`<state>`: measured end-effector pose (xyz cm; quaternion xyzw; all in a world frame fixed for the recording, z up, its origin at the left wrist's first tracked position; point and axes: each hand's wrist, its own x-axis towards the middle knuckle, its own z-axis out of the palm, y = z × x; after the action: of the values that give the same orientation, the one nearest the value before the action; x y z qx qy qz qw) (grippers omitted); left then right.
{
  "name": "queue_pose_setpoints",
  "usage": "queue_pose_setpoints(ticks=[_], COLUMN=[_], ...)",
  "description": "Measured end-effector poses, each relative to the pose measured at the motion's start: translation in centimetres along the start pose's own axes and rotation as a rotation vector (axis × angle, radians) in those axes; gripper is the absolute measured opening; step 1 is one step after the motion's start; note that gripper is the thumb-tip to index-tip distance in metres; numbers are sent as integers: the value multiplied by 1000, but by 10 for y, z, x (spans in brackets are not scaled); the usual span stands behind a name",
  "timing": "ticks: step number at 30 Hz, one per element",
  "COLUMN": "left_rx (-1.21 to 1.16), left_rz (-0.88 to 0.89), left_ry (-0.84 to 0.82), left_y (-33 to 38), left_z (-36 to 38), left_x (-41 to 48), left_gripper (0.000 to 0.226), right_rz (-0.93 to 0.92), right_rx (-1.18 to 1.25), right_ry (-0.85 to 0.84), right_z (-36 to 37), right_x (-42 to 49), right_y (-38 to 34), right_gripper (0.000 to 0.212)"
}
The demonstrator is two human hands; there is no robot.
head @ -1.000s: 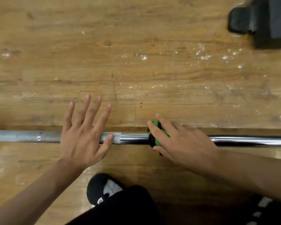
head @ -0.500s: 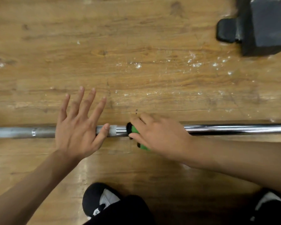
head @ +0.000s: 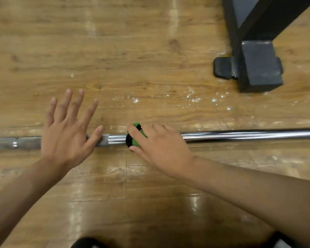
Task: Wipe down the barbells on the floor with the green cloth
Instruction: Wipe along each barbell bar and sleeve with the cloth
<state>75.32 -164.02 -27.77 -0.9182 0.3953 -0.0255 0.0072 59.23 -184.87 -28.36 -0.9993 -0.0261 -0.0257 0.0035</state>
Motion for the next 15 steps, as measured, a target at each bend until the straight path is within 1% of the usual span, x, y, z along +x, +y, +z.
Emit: queue_pose_setpoints(ticks=[2, 3, 5, 7, 9, 11, 13, 14, 15], left_rx=[-30, -39, -42, -55, -55, -58, -71, -76, -76], left_rz=[-97, -116, -115, -121, -106, -93, -81, -67, -46], left_ry=[14, 36, 86, 92, 70, 60, 83, 95, 103], left_y=[3, 6, 8, 8, 4, 0, -3, -3, -2], left_z=[2, 3, 5, 5, 5, 6, 6, 7, 7], left_x=[3, 5, 8, 17, 27, 36, 42, 43, 45], left_gripper=[72, 72, 71, 71, 69, 68, 68, 67, 67], right_rz=[-17, 4, 46, 156, 332, 416, 416, 408, 375], right_rx=[48, 42, -51, -79, -29, 64, 179, 219, 220], right_ry=[-54, -33, 29, 72, 162, 247, 287, 294, 300], right_z=[-8, -9, -13, -14, -7, 3, 9, 7, 6], right_x=[-21, -39, -77, -96, -78, -36, 12, 29, 37], right_y=[47, 76, 132, 150, 122, 66, 12, -1, 1], right_gripper=[53, 54, 55, 57, 55, 47, 39, 36, 35])
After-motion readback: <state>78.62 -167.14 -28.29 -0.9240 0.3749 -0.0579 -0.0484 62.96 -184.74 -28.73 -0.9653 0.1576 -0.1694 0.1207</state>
